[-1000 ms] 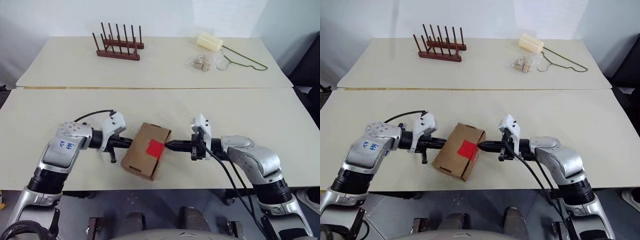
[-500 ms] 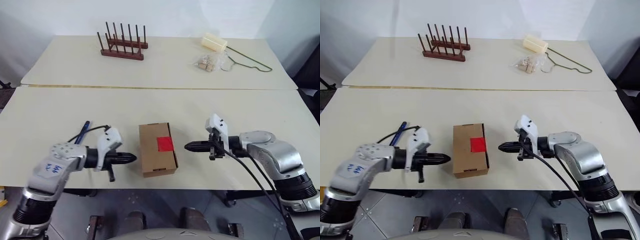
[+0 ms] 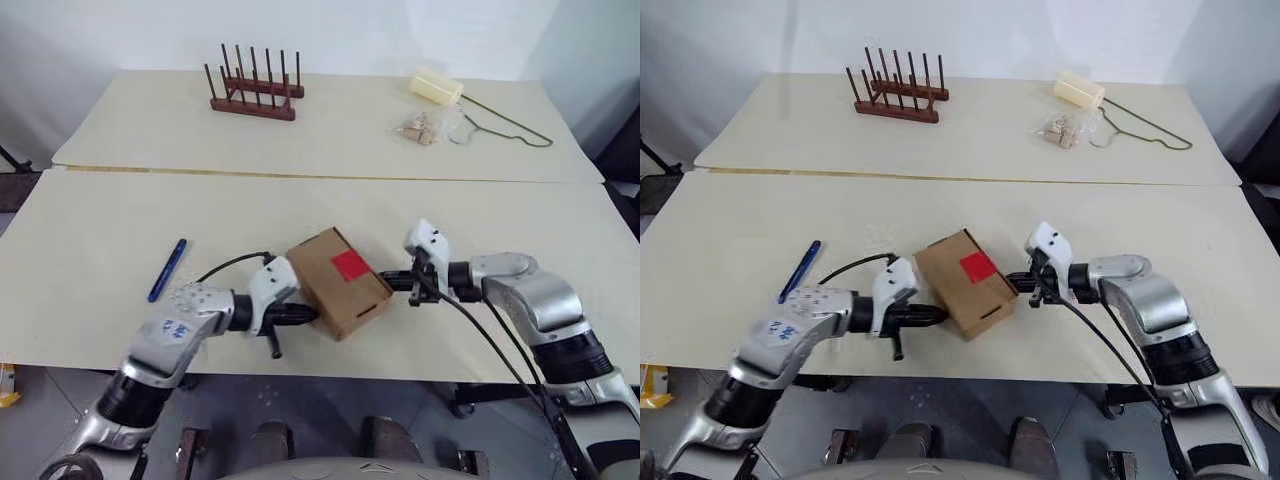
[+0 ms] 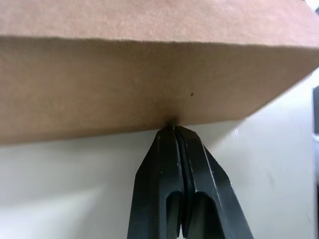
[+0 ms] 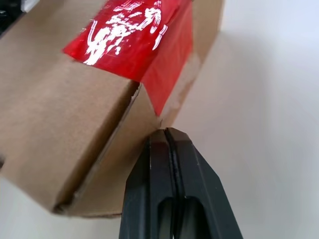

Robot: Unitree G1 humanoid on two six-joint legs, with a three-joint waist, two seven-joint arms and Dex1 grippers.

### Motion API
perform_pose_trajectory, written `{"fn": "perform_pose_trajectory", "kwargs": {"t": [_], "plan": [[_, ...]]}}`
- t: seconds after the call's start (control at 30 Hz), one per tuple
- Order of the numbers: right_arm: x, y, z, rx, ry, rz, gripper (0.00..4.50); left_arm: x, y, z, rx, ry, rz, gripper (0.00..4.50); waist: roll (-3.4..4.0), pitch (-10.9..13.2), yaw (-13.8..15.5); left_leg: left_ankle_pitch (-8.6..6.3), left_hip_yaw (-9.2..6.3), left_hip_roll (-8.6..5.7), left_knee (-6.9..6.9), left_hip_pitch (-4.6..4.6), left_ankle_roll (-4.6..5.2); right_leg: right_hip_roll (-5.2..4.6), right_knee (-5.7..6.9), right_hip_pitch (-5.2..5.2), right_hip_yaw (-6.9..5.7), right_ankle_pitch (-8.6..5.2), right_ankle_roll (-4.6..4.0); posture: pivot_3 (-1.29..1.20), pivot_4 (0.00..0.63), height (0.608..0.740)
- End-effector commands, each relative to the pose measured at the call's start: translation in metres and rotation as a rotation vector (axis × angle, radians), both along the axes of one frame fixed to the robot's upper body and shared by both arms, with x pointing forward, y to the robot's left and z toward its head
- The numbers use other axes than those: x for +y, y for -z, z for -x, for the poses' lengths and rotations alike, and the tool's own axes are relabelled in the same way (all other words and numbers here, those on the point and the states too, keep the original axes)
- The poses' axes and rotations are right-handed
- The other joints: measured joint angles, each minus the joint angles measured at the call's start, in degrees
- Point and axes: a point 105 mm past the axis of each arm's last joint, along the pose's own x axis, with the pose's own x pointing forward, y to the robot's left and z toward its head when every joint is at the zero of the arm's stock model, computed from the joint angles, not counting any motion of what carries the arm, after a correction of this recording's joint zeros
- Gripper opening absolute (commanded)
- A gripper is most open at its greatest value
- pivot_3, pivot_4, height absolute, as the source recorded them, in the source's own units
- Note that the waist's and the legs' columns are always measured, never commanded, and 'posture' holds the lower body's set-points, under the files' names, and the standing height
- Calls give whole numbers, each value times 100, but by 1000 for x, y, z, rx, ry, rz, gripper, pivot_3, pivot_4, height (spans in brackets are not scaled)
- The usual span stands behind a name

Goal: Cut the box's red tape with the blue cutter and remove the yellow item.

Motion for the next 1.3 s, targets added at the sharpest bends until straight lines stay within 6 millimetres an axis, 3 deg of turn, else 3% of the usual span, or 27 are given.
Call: {"fn": "perform_pose_trajectory", "kwargs": {"t": [0.03,0.37,0.53,0.57,0.67,0.73,0.83,0.9,1.1,1.17,1.3], "plan": [[-11,-3,-15,-70,-14,65,0,-9,-8,-13,-60,-16,14,32,0,0,-25,0,1,0,-1,0,0,0,0,0,0,0,0,0,150,740],[-31,-8,-43,-137,15,131,0,-23,-8,-21,-65,-48,56,32,0,0,-109,3,2,1,-4,0,-6,0,-8,0,-2,1,1,0,150,740],[-56,-21,-44,-159,41,108,0,-4,-23,-12,-176,-41,52,32,1,0,-109,3,2,1,-7,0,-6,-1,-12,0,-2,1,2,0,150,740],[-65,-25,-38,-153,29,94,0,10,-34,-3,-209,-27,75,32,1,0,-109,3,2,2,-9,0,-6,-1,-13,0,-2,1,2,0,150,740],[-80,-35,-23,-163,-26,60,167,42,-54,25,-227,-3,125,635,5,2,-119,2,4,5,-19,-3,-8,0,-29,-3,-3,1,1,0,150,740],[-81,-46,-15,-208,-61,-9,583,70,-64,43,-228,-45,154,1220,5,3,-119,0,3,10,-25,-3,-10,3,-40,1,-6,1,1,0,150,740],[-76,-68,-8,-307,-83,-151,1612,111,-70,56,-292,-182,123,2137,7,4,-156,-5,5,13,-24,-2,-12,4,-44,5,-6,1,1,0,150,740],[-64,-74,7,-336,-147,-201,2314,163,-67,73,-342,-398,94,2741,11,5,-198,-5,7,16,-21,0,-12,5,-43,5,-6,2,-1,0,150,740],[-17,-81,45,-465,-319,-386,4323,271,-60,128,-412,-922,42,4487,9,6,-191,-13,7,19,-23,4,-9,8,-51,12,-9,2,-1,0,150,740],[2,-76,54,-476,-396,-399,4490,315,-53,162,-412,-1144,33,4500,10,6,-184,-15,9,17,-15,6,-8,6,-53,11,-5,2,-1,0,150,740],[25,-87,60,-502,-418,-516,4490,345,-44,198,-420,-1303,-28,4500,3,2,-162,-25,11,19,-15,10,-5,7,-49,9,-3,1,-3,0,150,740]]}}
